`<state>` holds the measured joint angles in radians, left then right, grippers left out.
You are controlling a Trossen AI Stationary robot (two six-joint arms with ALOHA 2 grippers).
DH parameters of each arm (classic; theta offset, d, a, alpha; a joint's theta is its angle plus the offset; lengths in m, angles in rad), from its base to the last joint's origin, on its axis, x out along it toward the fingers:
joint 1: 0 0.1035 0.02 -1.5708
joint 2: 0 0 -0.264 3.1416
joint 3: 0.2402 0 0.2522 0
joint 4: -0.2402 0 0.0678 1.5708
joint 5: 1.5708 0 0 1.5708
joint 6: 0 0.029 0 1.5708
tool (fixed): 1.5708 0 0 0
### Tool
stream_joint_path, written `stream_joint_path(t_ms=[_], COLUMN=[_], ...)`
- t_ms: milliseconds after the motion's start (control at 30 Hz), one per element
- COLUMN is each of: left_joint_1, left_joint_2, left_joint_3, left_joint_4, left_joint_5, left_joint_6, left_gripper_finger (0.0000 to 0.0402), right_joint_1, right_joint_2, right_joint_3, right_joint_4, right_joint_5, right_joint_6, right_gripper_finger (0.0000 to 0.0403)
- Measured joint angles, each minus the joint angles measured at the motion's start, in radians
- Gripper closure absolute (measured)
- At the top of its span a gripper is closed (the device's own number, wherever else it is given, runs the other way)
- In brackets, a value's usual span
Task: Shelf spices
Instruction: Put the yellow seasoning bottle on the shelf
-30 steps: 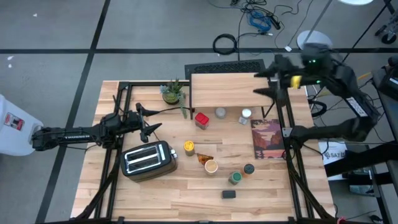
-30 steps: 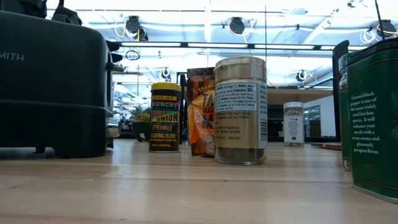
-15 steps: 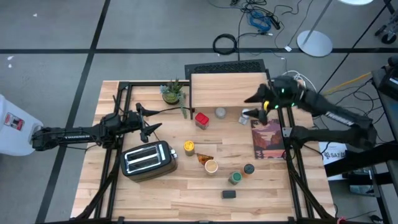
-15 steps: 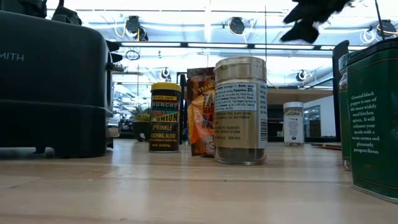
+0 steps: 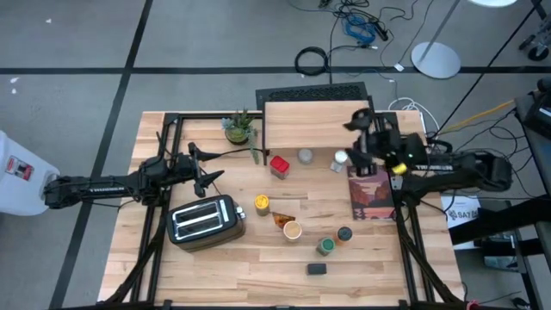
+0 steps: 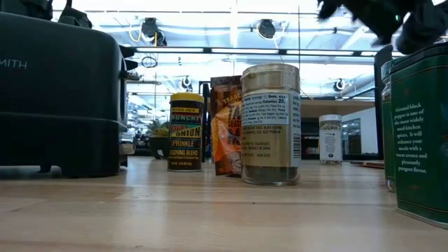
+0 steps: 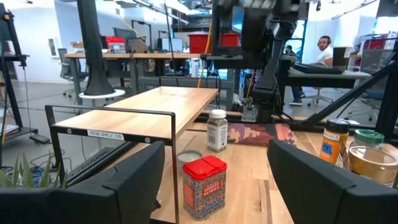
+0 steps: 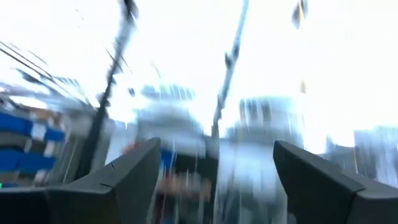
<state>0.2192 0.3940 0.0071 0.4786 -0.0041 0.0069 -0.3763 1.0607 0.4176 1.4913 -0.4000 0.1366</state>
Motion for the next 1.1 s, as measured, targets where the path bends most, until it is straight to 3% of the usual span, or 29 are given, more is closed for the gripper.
stream_joint_path(t_ms=[100, 267, 367, 567, 667, 800, 1000, 1100], left_joint_1=[0.000, 0.000, 0.000, 0.000, 0.000, 0.000, 0.000, 0.000], left_joint_2=[0.000, 0.000, 0.000, 0.000, 0.000, 0.000, 0.000, 0.000], left_joint_3=[0.000, 0.000, 0.000, 0.000, 0.000, 0.000, 0.000, 0.000], left_joint_4=[0.000, 0.001, 0.001, 0.001, 0.001, 0.001, 0.001, 0.001], left_joint_5=[0.000, 0.000, 0.000, 0.000, 0.000, 0.000, 0.000, 0.000], left_joint_6=[0.000, 0.000, 0.000, 0.000, 0.000, 0.000, 0.000, 0.000], left_gripper_finger=[0.0107, 0.0107, 0.0107, 0.0107, 0.0107, 0.0107, 0.0107, 0.0107], right_joint_1=[0.038, 0.072, 0.085, 0.085, 0.085, 0.085, 0.085, 0.087], right_joint_2=[0.022, 0.022, 0.020, 0.043, 0.078, 0.098, 0.100, 0.092], right_joint_3=[0.097, 0.330, 0.482, 0.842, 0.955, 1.019, 1.016, 0.972], right_joint_4=[0.077, -0.108, -0.405, -1.297, -1.608, -1.892, -2.290, -2.400], right_joint_5=[0.005, 0.006, 0.004, 0.054, 0.062, 0.071, 0.234, 0.274], right_joint_6=[-0.024, -0.064, -0.124, -0.274, -0.289, -0.273, -0.247, -0.192], right_gripper_finger=[0.0105, 0.0105, 0.0105, 0.0105, 0.0105, 0.0105, 0.0105, 0.0105])
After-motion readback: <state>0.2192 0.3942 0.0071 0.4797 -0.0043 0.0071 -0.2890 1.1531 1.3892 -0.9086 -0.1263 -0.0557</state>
